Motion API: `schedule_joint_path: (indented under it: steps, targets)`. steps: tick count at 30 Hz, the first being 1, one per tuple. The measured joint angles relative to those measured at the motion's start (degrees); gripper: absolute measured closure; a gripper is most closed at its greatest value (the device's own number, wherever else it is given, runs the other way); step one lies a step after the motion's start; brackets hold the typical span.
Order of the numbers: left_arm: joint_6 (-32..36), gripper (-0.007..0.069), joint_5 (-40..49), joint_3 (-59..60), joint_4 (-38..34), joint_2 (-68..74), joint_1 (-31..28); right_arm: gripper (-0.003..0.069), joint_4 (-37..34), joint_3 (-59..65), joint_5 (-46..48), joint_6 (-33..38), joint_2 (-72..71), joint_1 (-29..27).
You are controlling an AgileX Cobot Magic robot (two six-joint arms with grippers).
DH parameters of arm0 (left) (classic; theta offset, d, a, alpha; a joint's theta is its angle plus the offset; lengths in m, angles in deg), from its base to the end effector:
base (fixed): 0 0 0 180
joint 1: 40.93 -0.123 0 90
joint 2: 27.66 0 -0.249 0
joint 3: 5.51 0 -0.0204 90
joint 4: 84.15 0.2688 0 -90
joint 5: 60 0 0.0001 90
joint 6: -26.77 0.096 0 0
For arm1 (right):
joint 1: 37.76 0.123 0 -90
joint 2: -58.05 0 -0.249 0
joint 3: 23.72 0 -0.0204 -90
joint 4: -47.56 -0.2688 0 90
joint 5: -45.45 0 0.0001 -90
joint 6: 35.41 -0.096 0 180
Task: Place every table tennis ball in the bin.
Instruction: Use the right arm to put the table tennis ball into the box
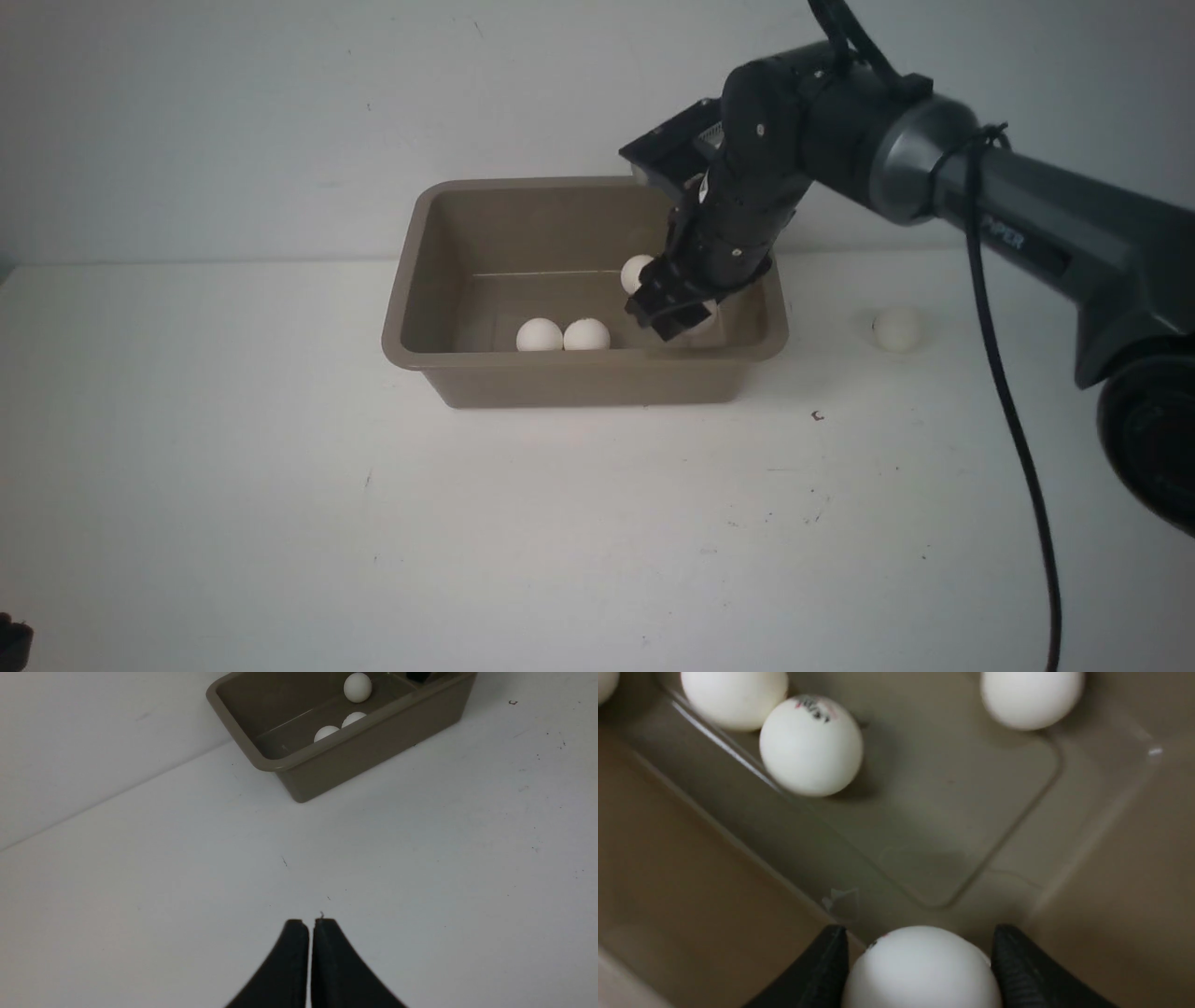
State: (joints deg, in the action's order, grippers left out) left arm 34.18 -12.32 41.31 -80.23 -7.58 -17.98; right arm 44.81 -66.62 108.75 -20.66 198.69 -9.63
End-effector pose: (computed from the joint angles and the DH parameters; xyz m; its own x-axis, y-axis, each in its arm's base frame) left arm 0.0871 -0.0316 0.2928 -0.3156 0.3229 -0.8922 0.4084 0.8950 0.1795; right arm 0.4326 0.2359 0.1742 -0.6979 -0.6378 -0.3258 -0.6648 0.7461 -0.0366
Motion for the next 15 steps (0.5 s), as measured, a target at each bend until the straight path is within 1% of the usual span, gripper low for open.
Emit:
schedule_joint_path:
  steps: [3,4,8,9,12,14,15]
  targets:
    - [0.0,0.0629,0.0,0.0,0.0,0.0,0.0,0.0296,-0.6,0.0,-0.2,0.0,0.2,0.1]
    - [0.0,0.0629,0.0,0.0,0.0,0.0,0.0,0.0281,-0.7,0.0,-0.4,0.0,0.2,0.1]
    - [0.0,0.0629,0.0,0.0,0.0,0.0,0.0,0.0172,-1.0,-0.1,-0.5,-0.9,0.2,0.1]
    - [0.0,0.0629,0.0,0.0,0.0,0.0,0.0,0.0153,-1.0,-0.3,-0.5,-1.1,0.2,0.1]
    - [0.0,0.0629,0.0,0.0,0.0,0.0,0.0,0.0135,-0.6,-0.6,-0.5,-1.0,-0.1,0.1]
    - [0.0,0.0629,0.0,0.0,0.0,0.0,0.0,0.0132,1.1,-1.5,0.3,-1.0,-0.7,0.1]
    - [0.0,0.0629,0.0,0.0,0.0,0.0,0.0,0.0131,3.6,-2.6,1.1,-1.0,-1.6,0.1]
